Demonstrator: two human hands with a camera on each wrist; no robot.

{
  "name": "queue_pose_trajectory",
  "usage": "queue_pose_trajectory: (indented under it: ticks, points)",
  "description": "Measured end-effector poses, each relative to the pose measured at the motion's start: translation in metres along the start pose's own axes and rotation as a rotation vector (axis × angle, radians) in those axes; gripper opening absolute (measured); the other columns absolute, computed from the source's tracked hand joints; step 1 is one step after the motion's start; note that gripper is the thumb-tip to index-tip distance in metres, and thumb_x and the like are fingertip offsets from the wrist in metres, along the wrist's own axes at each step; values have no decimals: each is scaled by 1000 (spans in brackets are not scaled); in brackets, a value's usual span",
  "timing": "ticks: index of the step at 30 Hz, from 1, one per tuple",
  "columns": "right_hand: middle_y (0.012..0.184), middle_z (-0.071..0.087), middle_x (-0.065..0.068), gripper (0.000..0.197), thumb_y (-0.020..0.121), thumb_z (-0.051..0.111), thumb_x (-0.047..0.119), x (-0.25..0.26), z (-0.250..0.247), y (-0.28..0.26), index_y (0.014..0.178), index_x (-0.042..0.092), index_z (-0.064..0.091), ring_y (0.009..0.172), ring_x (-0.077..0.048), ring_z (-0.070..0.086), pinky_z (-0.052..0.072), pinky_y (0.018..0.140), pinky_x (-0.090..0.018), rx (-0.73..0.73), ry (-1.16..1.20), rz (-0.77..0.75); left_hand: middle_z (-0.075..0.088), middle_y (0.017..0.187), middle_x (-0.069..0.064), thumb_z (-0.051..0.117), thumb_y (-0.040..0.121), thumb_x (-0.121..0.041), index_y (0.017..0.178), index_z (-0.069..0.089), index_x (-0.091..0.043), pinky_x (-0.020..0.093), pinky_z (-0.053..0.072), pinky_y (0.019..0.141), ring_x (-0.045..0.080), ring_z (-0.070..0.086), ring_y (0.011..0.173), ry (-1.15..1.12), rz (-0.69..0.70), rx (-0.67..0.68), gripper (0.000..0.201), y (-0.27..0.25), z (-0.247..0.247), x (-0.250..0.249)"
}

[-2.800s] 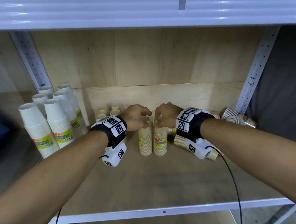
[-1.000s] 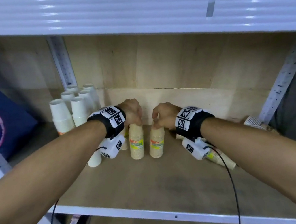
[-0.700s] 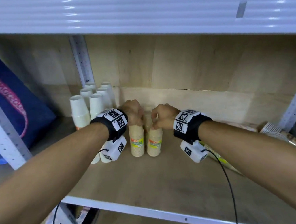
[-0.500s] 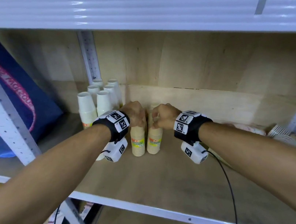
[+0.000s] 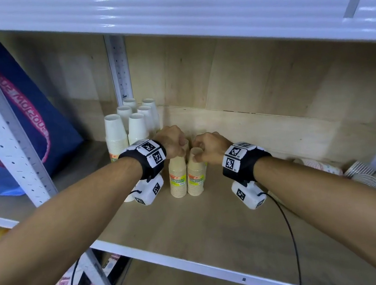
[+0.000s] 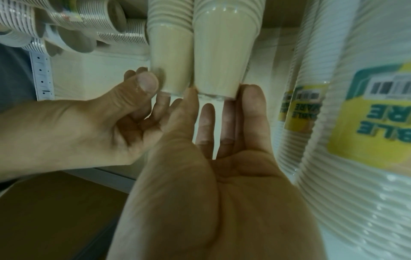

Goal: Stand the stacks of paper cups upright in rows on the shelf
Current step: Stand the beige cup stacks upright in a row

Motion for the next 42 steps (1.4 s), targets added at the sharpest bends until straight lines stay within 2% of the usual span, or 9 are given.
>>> queue_pose_trajectory:
  ticks: [3,8,13,19,23,29,33,39,42]
  points:
    - [95,64,-1,39,74,76,39,-7,-11,2,106,18,66,91,-23,62,54,80,-35,8,-20,13,63,106,0,71,81,-23,102,71,-24,27,51,74,19,61,91,-6,-3,-42,21,8,-6,-2]
    - [110,62,-5,50,71,76,47,-38,-42,3,115,27,61,97,-23,61,48,78,-31,-31,-94,102,59,105,-5,74,76,-25,87,63,-36,30,54,78,15,61,88,-50,60,-37,19,23,-15,-14]
    - [110,62,-3,46,74,76,45,-78,-68,-18,113,28,60,98,-22,60,46,78,-30,-29,-136,220,57,102,-4,74,82,-28,104,67,-27,28,48,80,16,58,93,-91,162,-18,23,38,-13,-47]
    - [114,61,-1,43,78,75,41,-128,-90,-62,115,26,59,103,-21,59,49,88,-33,-30,-159,341,57,103,-3,77,82,-31,109,68,-24,27,47,85,18,59,96,-105,301,60,30,55,12,-103]
    - [115,62,0,43,80,74,39,-157,-95,-97,117,25,58,102,-21,60,49,86,-32,-27,-159,449,54,103,-7,77,82,-28,111,68,-24,26,45,82,16,58,94,-113,414,107,31,61,36,-140]
    - [114,62,-1,45,78,76,36,-190,-75,-142,118,20,60,108,-21,59,44,80,-27,11,-166,560,59,109,-3,70,86,-18,116,68,-18,23,45,78,16,58,93,-100,538,184,30,69,81,-183]
    - [129,54,-2,57,79,74,41,-207,-51,-160,128,22,54,120,-23,53,42,95,-31,108,-169,629,61,118,2,68,86,-14,120,66,-19,28,49,83,19,60,99,-75,560,255,34,76,113,-199]
    - [144,44,-7,69,82,73,41,-227,-16,-174,140,16,46,130,-26,44,39,98,-29,189,-120,675,58,126,3,73,83,-22,121,63,-23,28,46,84,20,57,107,-63,569,288,40,89,151,-209]
    - [153,32,-10,76,86,70,35,-232,-2,-178,149,12,33,139,-28,34,34,105,-30,233,-103,690,58,124,3,72,84,-21,125,62,-21,27,44,82,22,58,107,-27,564,300,42,95,162,-212]
Point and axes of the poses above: each hand's wrist, its own y-axis towards the middle knuckle, its own z-axis out of the palm, x = y × z, the point moved 3 cm from there along y, towards the middle knuckle
